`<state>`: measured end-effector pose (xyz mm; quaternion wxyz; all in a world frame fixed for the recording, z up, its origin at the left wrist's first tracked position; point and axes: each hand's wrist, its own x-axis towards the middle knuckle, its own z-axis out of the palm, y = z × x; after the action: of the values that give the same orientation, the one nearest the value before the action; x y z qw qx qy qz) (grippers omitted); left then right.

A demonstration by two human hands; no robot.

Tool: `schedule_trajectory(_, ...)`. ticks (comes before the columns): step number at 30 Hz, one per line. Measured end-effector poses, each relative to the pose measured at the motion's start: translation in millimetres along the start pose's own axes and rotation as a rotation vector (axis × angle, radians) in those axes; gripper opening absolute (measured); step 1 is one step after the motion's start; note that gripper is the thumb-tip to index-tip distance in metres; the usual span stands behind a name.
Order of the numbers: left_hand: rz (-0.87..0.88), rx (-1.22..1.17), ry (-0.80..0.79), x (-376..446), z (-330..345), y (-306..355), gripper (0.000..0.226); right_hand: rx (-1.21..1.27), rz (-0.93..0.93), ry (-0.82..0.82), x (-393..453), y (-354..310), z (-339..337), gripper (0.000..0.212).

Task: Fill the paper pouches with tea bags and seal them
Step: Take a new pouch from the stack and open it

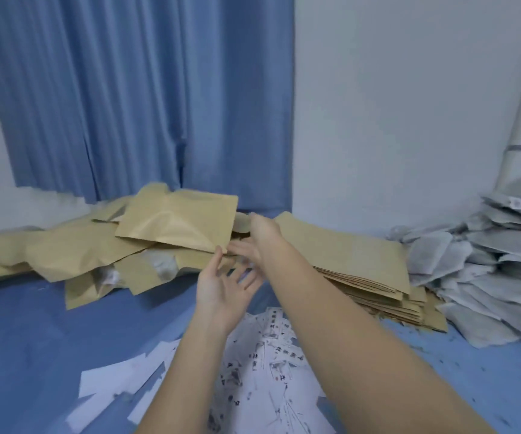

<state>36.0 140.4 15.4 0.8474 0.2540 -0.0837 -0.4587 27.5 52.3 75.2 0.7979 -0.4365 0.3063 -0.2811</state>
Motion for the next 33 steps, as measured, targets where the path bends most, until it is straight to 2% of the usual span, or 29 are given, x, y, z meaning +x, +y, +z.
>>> schedule_trajectory(4, -0.049, -0.065, -0.026, 8, 8, -23, 0.036, 0.037, 0.033, 0.07, 3, 4, -47, 0.013)
schedule_trajectory(7, -0.068, 0.039, -0.012, 10, 22, -50, 0.029, 0.06, 0.002, 0.071, -2, 1, -78, 0.013)
schedule_trajectory(10, -0.125, 0.12, -0.026, 10, 42, -89, 0.019, -0.017, -0.055, 0.098, -18, -1, -117, 0.016)
schedule_trajectory(15, -0.269, 0.263, -0.069, 8, 79, -175, 0.026, -0.196, -0.28, 0.306, -43, -2, -212, 0.021)
schedule_trajectory(19, -0.339, 0.346, -0.124, 4, 109, -248, 0.029, -0.119, -0.341, 0.421, -68, -14, -288, 0.026)
schedule_trajectory(23, -0.381, 0.398, -0.16, -6, 130, -300, 0.029, -0.255, -0.383, 0.588, -90, -22, -343, 0.022)
schedule_trajectory(25, -0.28, 0.546, -0.164, -2, 131, -312, 0.02, -0.292, -0.404, 0.603, -92, -23, -358, 0.022)
schedule_trajectory(26, -0.156, 0.671, -0.145, 5, 128, -313, 0.014, -0.285, -0.405, 0.577, -91, -23, -361, 0.022)
schedule_trajectory(28, 0.196, 1.052, -0.053, 23, 117, -306, 0.018, -0.329, -0.419, 0.526, -83, -19, -359, 0.022)
schedule_trajectory(31, 0.637, 1.501, 0.037, 50, 97, -279, 0.031, -0.742, -0.505, 0.533, -60, -13, -344, 0.024)
schedule_trajectory(33, 0.734, 1.73, 0.026, 69, 87, -264, 0.038, -0.98, -0.585, 0.503, -42, -10, -328, 0.029)
